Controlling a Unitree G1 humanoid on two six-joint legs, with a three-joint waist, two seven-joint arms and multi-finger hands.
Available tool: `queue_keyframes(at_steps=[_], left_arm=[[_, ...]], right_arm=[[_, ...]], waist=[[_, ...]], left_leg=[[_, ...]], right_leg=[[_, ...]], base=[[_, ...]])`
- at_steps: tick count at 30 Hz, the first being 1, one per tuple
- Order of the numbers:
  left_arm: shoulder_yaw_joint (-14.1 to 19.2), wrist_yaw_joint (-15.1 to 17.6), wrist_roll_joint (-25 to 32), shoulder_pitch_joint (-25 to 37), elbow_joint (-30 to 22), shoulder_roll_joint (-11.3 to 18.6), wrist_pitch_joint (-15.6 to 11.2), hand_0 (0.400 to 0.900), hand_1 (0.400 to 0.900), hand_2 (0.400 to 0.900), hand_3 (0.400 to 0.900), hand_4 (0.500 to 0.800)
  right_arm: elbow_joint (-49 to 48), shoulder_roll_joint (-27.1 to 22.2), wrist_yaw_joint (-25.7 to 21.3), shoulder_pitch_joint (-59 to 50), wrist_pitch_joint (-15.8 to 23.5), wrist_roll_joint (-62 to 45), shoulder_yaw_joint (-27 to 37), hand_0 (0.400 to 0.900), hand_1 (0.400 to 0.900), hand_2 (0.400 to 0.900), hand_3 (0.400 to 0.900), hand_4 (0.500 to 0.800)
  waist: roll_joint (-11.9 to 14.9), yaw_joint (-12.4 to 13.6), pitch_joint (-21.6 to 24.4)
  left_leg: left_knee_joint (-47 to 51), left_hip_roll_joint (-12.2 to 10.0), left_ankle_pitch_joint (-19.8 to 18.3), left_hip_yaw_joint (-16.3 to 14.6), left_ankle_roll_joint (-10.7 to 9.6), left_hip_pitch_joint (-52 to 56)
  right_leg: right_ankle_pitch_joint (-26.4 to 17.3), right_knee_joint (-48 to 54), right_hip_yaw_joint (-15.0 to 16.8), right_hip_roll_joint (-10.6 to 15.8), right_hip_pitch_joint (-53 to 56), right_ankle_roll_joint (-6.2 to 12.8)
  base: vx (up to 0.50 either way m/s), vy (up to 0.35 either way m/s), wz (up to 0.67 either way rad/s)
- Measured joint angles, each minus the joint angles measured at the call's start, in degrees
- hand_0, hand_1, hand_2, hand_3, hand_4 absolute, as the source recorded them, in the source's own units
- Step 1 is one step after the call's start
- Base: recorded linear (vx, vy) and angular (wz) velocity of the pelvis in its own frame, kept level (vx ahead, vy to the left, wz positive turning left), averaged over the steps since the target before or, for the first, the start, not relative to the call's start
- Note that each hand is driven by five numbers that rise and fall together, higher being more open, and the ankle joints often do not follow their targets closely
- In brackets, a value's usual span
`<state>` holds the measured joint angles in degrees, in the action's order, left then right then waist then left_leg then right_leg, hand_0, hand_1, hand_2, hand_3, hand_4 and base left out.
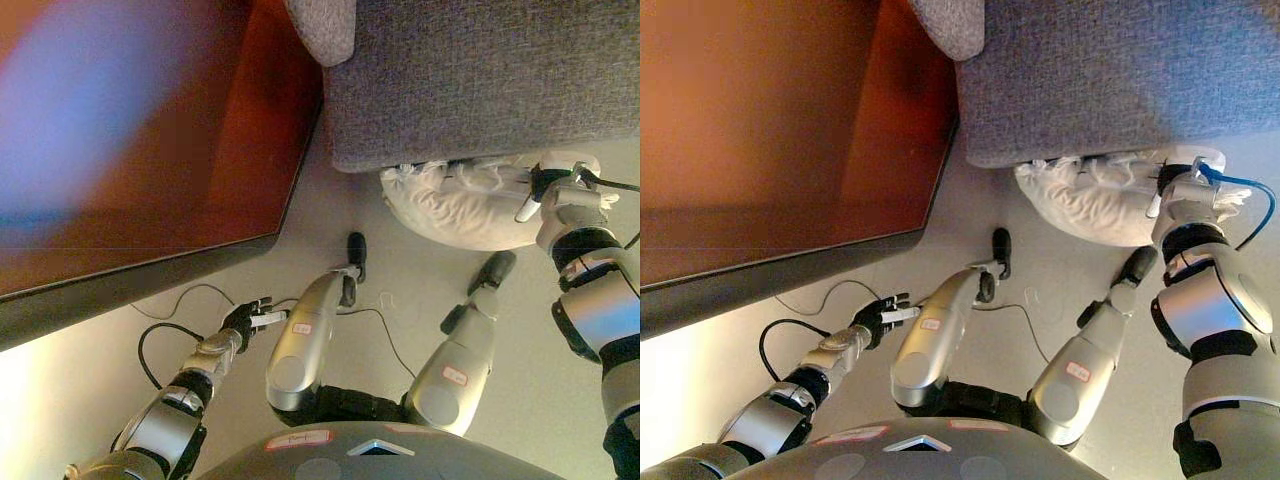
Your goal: Pick up the pillow and put it on the sofa.
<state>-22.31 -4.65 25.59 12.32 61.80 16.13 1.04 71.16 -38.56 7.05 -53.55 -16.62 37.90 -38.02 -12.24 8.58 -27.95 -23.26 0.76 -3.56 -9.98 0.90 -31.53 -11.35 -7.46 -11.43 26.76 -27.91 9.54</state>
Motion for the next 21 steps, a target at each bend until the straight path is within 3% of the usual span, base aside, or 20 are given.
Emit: queue_keyframes(at_steps=[8,21], left_arm=[[-0.6,-0.2,4.1,-0.8,-3.0,-0.3,-1.2,0.900,0.900,0.900,0.900,0.800],[-1.1,-0.2,9.8,-4.5,-6.7,-0.4,-2.5,0.900,0.900,0.900,0.900,0.800]], right_arm=[[0.1,-0.7,0.0,-3.0,1.0,0.1,0.0,0.900,0.900,0.900,0.900,0.800],[1.1,-2.5,-0.1,-8.8,-2.0,-3.2,0.0,0.900,0.900,0.900,0.900,0.800]], waist=[[-0.1,0.2,0.1],[-0.4,1.4,0.3]], left_leg=[[-0.5,0.4,0.2,-0.1,0.0,-3.4],[-0.8,1.6,2.0,-0.1,0.4,-10.8]], right_leg=[[0.0,-1.4,1.1,0.2,-4.4,0.03],[0.3,-5.3,3.1,1.9,-14.0,0.33]], base=[[-0.03,0.056,0.05],[-0.03,0.052,0.06]])
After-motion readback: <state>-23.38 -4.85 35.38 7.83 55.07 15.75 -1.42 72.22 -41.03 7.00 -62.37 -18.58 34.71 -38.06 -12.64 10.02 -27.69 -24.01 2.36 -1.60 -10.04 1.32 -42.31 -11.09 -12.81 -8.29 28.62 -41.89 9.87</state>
